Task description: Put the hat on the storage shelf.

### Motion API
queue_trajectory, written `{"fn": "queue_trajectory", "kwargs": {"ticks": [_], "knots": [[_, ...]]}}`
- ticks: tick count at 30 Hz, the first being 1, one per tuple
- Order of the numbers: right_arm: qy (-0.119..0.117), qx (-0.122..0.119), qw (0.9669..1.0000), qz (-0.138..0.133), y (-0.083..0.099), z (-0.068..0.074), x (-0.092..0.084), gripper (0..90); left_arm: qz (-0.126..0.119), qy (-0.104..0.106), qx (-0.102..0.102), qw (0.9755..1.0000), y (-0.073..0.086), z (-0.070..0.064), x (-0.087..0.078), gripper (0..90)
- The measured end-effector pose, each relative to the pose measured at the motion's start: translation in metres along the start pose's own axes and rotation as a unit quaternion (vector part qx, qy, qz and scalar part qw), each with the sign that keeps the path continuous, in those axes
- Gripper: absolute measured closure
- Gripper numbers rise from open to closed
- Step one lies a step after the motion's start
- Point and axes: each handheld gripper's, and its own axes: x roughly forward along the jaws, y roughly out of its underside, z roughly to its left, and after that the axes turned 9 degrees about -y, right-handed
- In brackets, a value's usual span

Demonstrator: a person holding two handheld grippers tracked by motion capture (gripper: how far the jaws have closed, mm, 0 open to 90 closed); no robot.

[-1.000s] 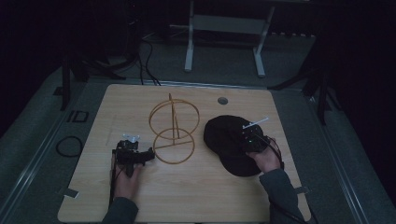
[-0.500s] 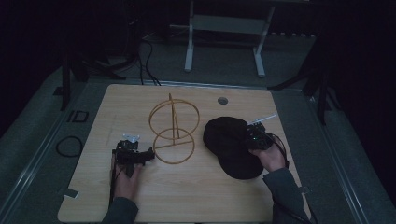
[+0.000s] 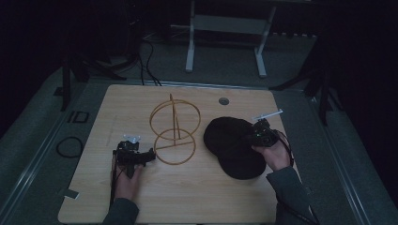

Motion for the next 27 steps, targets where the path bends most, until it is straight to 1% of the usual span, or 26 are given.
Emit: {"fn": "queue_trajectory", "kwargs": {"ticks": [4,14,19,23,27], "knots": [[0.0,-0.012,0.9999,-0.008,-0.008,0.006,-0.012,85.3,0.001,0.0,0.001,1.0,0.0,0.0,0.0,1.2],[0.0,-0.018,0.9996,-0.021,-0.013,0.009,-0.022,85.3,0.0,0.0,0.0,1.0,0.0,0.0,0.0,1.2],[-0.005,-0.021,0.9995,-0.024,-0.016,0.011,-0.029,85.3,0.001,0.0,0.0,1.0,0.0,0.0,0.0,1.2],[-0.005,-0.022,0.9994,-0.026,-0.017,0.012,-0.031,85.3,0.001,0.0,0.0,1.0,0.0,0.0,0.0,1.2],[-0.01,-0.022,0.9992,-0.03,-0.017,0.012,-0.036,85.3,0.001,0.0,0.0,1.0,0.0,0.0,0.0,1.2]]}}
